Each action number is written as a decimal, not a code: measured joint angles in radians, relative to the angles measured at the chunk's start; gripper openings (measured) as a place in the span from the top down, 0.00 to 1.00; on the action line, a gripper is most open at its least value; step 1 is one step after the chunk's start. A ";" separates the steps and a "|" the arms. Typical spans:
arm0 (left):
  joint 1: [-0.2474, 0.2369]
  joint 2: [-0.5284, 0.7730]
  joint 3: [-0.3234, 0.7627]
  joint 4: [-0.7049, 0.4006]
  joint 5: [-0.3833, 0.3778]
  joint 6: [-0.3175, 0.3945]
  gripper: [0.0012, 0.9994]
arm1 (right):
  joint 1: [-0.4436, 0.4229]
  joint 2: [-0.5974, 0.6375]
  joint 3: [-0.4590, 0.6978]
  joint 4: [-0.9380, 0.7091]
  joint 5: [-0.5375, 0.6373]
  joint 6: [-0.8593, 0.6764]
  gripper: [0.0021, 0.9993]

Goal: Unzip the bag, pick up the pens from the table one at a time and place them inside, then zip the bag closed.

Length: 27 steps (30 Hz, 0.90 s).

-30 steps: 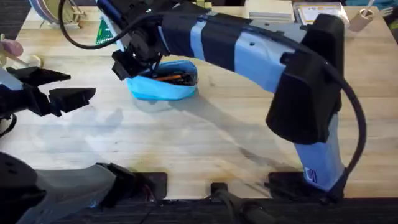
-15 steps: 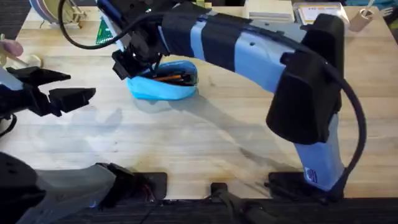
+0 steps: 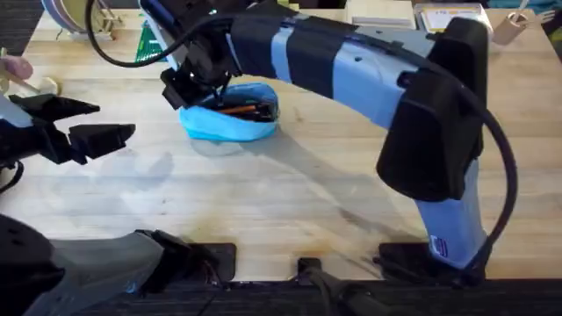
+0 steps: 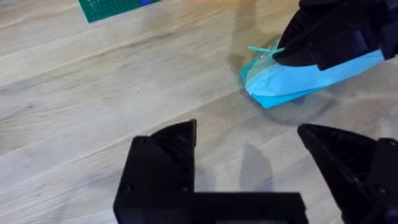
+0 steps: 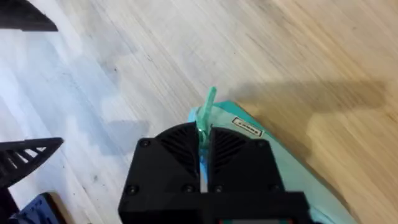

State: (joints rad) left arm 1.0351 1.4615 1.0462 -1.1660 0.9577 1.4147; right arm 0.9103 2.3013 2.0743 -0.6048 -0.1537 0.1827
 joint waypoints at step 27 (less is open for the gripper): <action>0.000 0.000 0.000 0.000 0.000 0.000 0.01 | -0.006 0.000 0.011 0.000 0.012 -0.079 0.97</action>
State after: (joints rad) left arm 1.0351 1.4614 1.0462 -1.1660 0.9577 1.4147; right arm 0.9047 2.3009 2.0853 -0.6052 -0.1421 0.1042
